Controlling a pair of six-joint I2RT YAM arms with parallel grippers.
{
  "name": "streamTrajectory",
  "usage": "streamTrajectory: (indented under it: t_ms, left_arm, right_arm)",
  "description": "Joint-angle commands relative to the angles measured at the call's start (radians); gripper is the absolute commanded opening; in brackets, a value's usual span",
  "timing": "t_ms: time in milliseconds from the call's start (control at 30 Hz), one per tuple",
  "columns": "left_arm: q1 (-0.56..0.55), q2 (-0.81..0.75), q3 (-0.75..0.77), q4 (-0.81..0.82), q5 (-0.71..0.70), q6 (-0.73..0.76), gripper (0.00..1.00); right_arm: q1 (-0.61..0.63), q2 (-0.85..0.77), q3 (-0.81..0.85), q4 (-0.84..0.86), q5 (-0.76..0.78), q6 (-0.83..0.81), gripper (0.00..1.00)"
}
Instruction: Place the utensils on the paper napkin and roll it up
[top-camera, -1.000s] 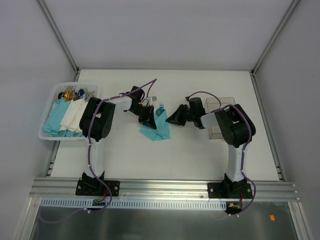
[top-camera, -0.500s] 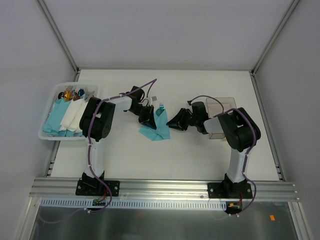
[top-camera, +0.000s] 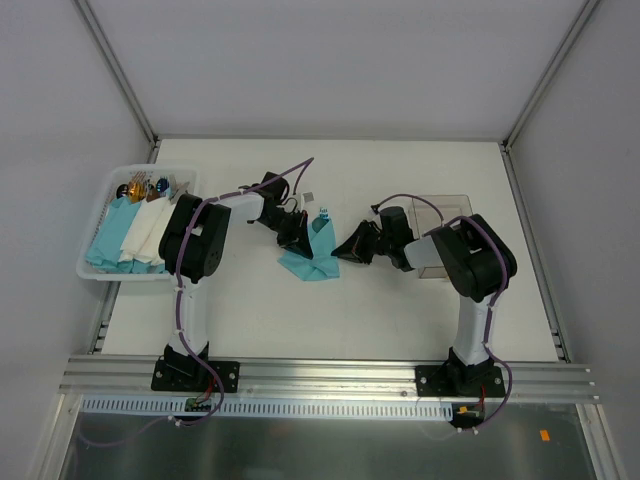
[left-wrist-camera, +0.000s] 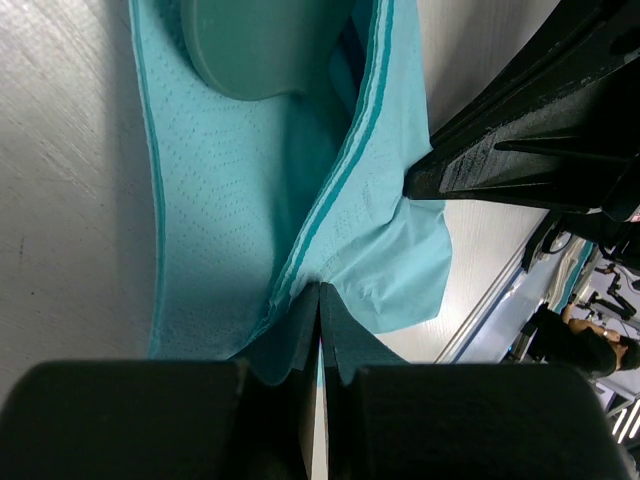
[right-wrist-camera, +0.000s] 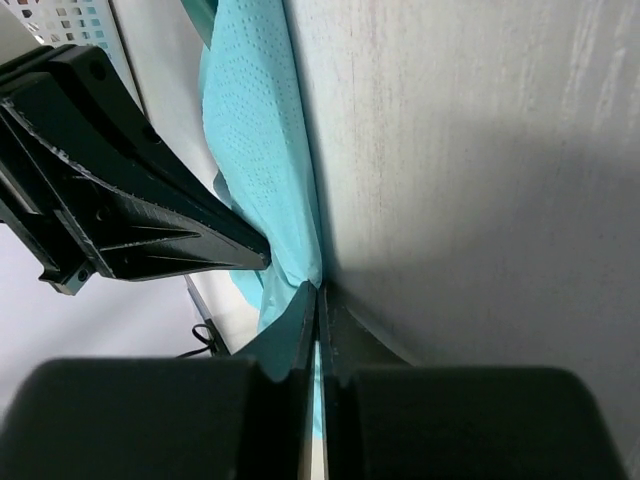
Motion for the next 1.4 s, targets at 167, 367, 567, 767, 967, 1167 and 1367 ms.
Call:
streamTrajectory:
  t_ms: [167, 367, 567, 767, 967, 1167, 1367]
  left_arm:
    - [0.014, 0.035, -0.029, -0.041, -0.100, 0.039, 0.00]
    - [0.016, 0.029, -0.030, -0.041, -0.103, 0.039, 0.00]
    - [0.016, 0.029, -0.029, -0.042, -0.102, 0.036, 0.00]
    - [0.016, 0.031, -0.033, -0.041, -0.102, 0.036, 0.00]
    - [0.019, 0.029, -0.044, -0.041, -0.102, 0.038, 0.00]
    - [0.017, 0.029, -0.047, -0.041, -0.098, 0.035, 0.00]
    - [0.017, 0.032, -0.047, -0.039, -0.097, 0.030, 0.00]
  right_arm:
    - [0.009, -0.009, -0.027, -0.003, 0.003, -0.002, 0.30]
    - [0.030, -0.059, -0.086, -0.003, -0.001, -0.005, 0.38]
    - [0.052, -0.055, -0.124, 0.003, 0.011, -0.002, 0.31]
    - [0.062, -0.027, -0.139, 0.003, 0.022, -0.003, 0.30]
    - [0.058, -0.052, -0.188, 0.003, 0.045, 0.000, 0.37]
    - [0.055, -0.089, -0.236, -0.009, 0.052, 0.003, 0.38]
    - [0.068, -0.096, -0.251, -0.018, 0.063, -0.010, 0.36]
